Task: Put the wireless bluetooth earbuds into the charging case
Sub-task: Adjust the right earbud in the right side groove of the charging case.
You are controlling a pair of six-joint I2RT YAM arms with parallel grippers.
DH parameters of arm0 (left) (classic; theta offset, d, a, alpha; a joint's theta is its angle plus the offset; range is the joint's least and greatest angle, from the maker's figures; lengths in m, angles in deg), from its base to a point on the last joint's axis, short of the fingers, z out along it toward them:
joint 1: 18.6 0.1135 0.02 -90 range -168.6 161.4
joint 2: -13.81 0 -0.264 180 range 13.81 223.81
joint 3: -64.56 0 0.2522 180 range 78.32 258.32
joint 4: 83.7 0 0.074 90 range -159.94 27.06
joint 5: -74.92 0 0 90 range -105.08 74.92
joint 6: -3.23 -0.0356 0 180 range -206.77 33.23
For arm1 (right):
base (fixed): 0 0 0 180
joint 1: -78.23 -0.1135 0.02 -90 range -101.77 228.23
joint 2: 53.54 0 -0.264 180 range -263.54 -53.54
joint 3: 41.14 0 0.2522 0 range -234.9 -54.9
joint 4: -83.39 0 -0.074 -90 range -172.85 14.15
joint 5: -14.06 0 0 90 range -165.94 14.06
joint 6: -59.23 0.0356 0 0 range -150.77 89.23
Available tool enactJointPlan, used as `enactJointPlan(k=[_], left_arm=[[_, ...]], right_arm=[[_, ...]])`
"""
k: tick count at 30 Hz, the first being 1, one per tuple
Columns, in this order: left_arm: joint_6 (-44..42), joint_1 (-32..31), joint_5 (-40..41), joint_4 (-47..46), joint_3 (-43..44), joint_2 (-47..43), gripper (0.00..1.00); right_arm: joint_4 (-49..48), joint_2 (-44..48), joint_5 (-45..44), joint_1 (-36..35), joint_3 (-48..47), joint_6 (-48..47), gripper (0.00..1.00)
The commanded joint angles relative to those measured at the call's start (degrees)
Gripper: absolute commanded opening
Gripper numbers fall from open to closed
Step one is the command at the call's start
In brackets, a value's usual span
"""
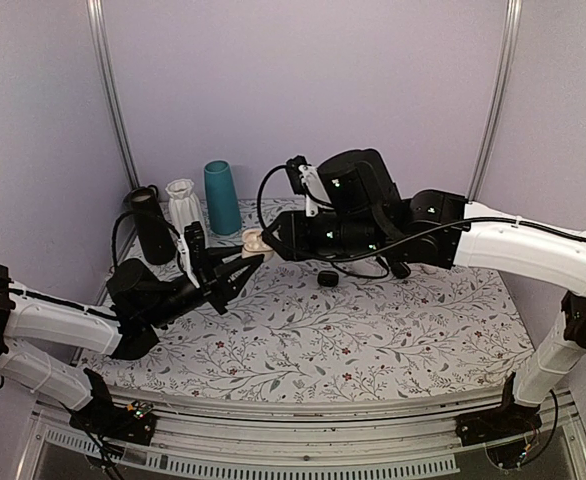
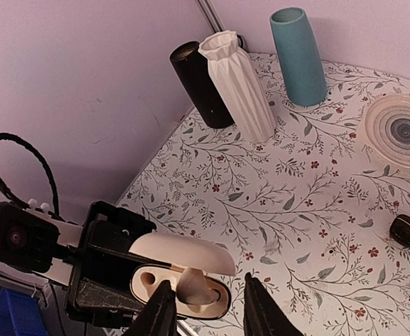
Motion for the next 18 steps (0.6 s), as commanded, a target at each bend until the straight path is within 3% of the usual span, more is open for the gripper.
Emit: enactJointPlan(k=[1,18], left_arm=[[-0.4,-0.9,0.1,0.4,1.0,-0.2,0.0],[1.0,-0.7,-0.1,1.8,1.1,-1.6,0.0]], right_arm=[[0.5,-1.0,-0.7,-0.4,-2.3,-0.2,0.32],[-3.3,1.0,2.8,-0.5,2.2,-3.1,0.13]])
